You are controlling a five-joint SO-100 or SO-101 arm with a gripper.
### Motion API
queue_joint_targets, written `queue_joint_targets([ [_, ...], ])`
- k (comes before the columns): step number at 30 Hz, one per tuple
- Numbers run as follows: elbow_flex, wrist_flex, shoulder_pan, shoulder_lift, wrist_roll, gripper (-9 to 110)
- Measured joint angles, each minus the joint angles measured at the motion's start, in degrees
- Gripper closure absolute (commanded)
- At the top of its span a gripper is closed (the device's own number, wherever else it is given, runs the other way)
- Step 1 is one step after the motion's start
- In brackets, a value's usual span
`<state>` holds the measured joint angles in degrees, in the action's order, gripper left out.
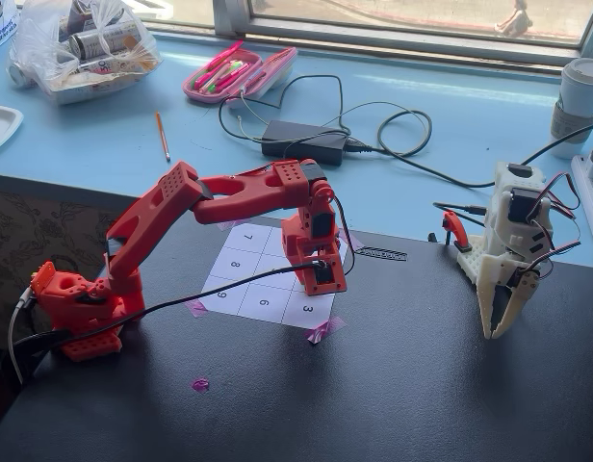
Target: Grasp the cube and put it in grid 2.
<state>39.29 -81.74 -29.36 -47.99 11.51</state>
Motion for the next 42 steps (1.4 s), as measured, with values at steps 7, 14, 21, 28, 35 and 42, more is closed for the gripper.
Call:
queue_joint_targets([
  [7, -0.26, 0.0, -0.62, 0.35, -1.58, 83],
  [14, 0.0, -4.57, -2.9, -0.97, -4.22, 65],
  [21, 1.93, -7.73, -3.08, -6.42, -4.83, 60],
  [28, 5.98, -8.53, -2.9, -18.11, -7.21, 60],
  [35, 14.41, -10.28, 4.04, -39.11, -10.81, 60],
  [42, 31.38, -6.33, 19.16, -63.37, -16.79, 55],
])
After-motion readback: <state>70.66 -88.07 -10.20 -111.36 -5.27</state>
